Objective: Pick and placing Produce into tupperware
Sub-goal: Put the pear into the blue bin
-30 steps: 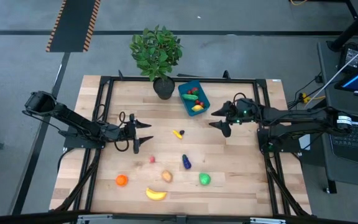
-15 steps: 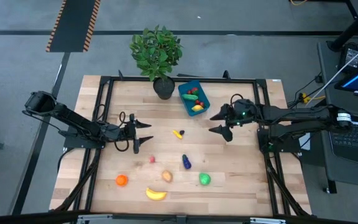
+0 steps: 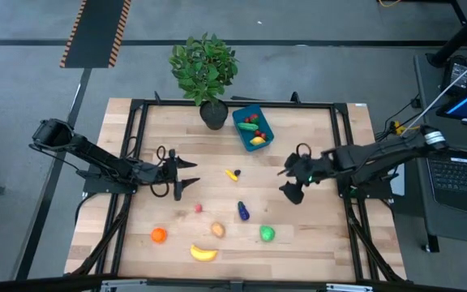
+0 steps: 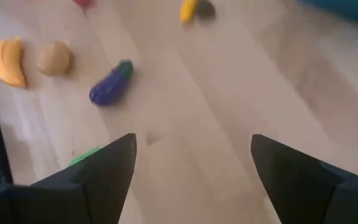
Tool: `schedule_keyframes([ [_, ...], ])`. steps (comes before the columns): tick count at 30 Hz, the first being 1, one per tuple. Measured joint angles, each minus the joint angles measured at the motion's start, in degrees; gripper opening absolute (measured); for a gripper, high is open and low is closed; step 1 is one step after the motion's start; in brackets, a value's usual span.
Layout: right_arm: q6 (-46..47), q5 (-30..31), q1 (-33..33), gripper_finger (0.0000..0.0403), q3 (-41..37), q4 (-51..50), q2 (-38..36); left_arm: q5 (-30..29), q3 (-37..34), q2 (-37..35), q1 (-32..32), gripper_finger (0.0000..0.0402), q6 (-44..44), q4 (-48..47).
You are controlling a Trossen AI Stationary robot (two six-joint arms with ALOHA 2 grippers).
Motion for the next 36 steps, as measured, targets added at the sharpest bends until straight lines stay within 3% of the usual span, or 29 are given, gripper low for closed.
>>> schedule_keyframes([
  [12,17.66,-0.88,10.66,0.0319,15.19,-11.64,18.66,-0.01,0.0,0.0,0.02,0.0253,-0.13,-0.57],
  [21,27.95,-1.88,16.08,0.0319,24.55,-13.79,29.89,-0.01,0.0,0.0,0.02,0.0253,-0.02,-0.79],
  [28,30.04,-5.83,17.73,0.0319,28.03,-12.78,36.15,-0.01,0.0,0.0,0.02,0.0253,0.0,-3.07],
  [36,29.84,-6.3,17.37,0.0319,28.03,-11.28,38.76,-0.01,0.0,0.0,0.02,0.0253,0.0,-3.78],
])
